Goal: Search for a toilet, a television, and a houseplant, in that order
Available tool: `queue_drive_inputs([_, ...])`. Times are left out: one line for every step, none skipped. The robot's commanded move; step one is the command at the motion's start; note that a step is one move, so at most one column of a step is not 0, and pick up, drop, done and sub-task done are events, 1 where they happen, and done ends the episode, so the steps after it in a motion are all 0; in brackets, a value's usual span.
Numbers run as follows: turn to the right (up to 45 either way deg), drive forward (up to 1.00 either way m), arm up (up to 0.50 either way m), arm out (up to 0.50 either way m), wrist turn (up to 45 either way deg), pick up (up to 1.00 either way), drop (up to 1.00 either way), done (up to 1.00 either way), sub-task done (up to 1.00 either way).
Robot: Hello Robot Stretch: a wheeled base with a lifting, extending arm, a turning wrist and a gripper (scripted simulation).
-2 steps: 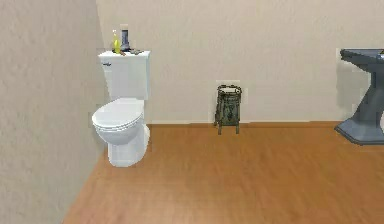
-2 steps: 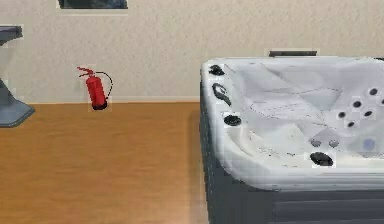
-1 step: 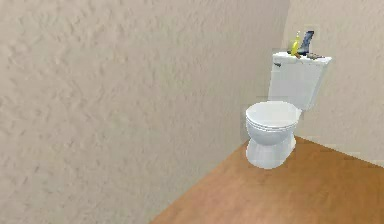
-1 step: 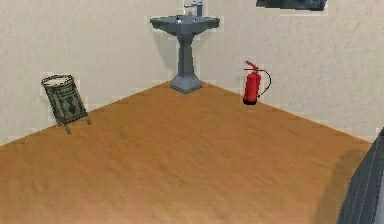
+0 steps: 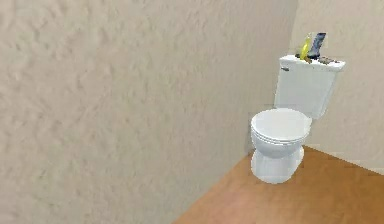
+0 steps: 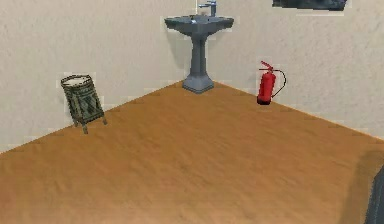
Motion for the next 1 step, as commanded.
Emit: queue_drive_inputs([45.0,0.00,0.00,0.00,0.0,0.00,0.00,0.00,0.00])
